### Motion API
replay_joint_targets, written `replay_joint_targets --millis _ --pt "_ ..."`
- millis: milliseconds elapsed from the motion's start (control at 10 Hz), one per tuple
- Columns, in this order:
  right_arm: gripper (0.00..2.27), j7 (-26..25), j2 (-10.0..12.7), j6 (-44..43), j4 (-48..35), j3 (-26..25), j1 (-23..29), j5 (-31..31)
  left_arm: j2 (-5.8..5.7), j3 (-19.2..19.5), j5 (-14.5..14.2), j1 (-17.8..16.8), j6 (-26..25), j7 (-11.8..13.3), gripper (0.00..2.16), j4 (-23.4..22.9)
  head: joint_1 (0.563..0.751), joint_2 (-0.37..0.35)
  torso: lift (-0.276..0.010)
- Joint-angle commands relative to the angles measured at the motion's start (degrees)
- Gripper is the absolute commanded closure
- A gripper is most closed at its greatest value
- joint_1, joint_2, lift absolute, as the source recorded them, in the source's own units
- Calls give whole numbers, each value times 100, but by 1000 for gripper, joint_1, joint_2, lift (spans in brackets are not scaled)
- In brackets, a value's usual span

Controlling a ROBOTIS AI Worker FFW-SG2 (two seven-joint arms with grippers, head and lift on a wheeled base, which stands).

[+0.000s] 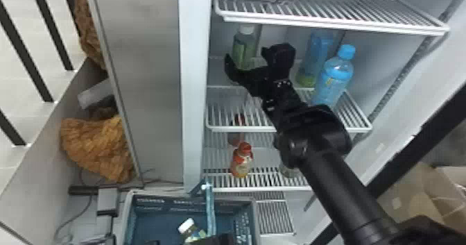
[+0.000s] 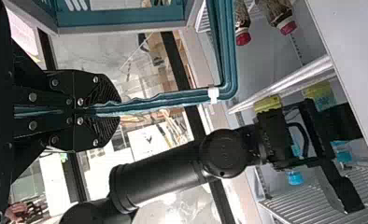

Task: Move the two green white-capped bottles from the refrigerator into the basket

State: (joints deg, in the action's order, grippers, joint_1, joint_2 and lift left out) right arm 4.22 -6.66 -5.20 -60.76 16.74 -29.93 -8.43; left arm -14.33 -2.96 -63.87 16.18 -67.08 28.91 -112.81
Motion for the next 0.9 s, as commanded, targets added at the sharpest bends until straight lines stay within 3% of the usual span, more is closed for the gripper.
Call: replay_joint_targets --millis 0,100,300,500,800 --pt "122 -9 -2 -15 120 74 -115 -14 0 -24 -11 -29 14 0 1194 39 695 -153 -4" --pt "263 -26 -2 13 247 119 -158 -94 0 -24 -23 -15 14 0 1193 39 695 -150 -4" --pt "906 -70 -2 154 275 131 -144 -162 9 -1 -46 -15 42 0 1193 39 695 -150 -4" --pt "1047 -123 -2 154 219 154 -115 -334 9 -12 -69 13 42 0 1193 39 695 -151 -4" --pt "1047 -132 -2 27 134 142 -59 -425 9 34 -80 70 56 0 1193 39 695 -149 -4"
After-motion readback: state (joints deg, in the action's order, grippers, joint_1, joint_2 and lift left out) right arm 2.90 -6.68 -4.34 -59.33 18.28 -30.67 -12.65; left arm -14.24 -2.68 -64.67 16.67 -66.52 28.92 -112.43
